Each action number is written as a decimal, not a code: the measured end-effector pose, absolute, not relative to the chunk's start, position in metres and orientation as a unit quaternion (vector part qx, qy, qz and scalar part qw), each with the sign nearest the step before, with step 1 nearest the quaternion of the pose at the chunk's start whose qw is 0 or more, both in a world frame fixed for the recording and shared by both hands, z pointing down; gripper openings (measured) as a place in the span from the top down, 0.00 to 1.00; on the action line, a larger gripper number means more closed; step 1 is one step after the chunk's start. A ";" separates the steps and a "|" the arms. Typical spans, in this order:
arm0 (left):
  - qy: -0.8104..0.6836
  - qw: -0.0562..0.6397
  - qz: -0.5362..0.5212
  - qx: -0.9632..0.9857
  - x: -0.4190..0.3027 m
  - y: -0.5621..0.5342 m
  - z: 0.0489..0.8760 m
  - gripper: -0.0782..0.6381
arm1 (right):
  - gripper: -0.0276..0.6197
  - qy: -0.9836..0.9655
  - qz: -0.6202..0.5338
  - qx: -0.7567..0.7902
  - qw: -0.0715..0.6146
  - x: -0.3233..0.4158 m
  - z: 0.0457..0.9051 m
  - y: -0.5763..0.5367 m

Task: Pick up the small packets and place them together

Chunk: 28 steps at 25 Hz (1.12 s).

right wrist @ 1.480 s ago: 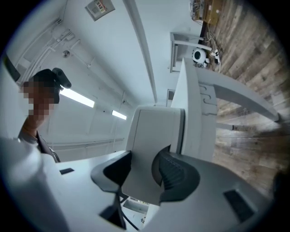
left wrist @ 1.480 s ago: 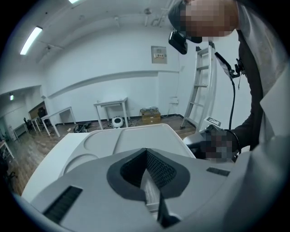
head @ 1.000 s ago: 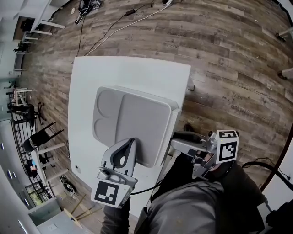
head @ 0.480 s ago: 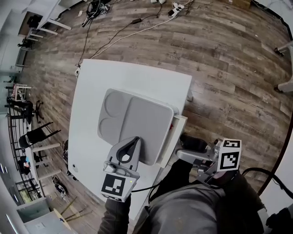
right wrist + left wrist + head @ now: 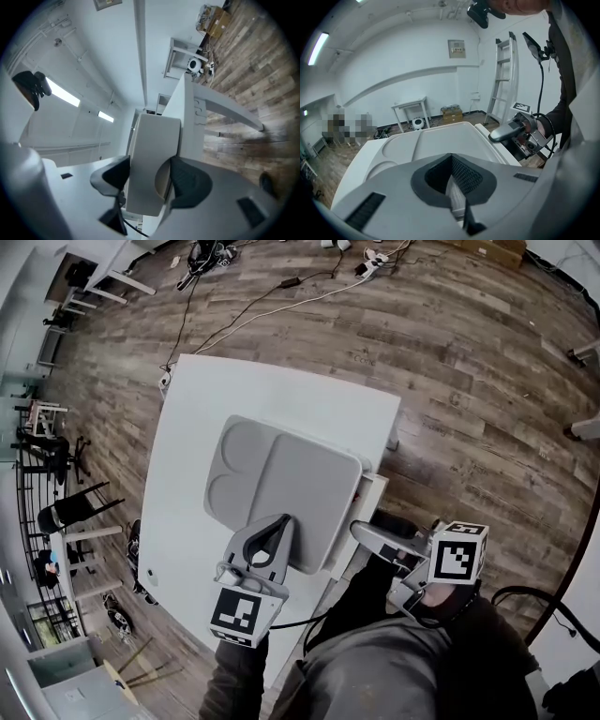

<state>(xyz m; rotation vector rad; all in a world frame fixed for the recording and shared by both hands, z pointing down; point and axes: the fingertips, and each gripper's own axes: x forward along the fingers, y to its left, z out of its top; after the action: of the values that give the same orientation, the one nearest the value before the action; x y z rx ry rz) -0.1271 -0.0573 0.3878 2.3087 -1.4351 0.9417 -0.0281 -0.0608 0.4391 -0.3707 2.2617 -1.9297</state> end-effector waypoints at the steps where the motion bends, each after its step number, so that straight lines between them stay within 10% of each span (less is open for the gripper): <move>1: -0.494 0.132 0.325 0.795 -0.128 -0.057 0.388 0.90 | 0.53 0.750 -0.645 -0.125 0.075 -0.027 0.439 -0.060; 28: -0.495 0.127 0.341 0.789 -0.126 -0.060 0.392 0.90 | 0.60 0.728 -0.662 -0.147 0.100 0.039 0.439 -0.035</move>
<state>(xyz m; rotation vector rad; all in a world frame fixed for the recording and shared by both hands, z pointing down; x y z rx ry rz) -0.1264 -0.0600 0.3916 2.2953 -1.4417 0.9928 0.0386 -0.0348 0.4394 -0.4338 2.1526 -1.9561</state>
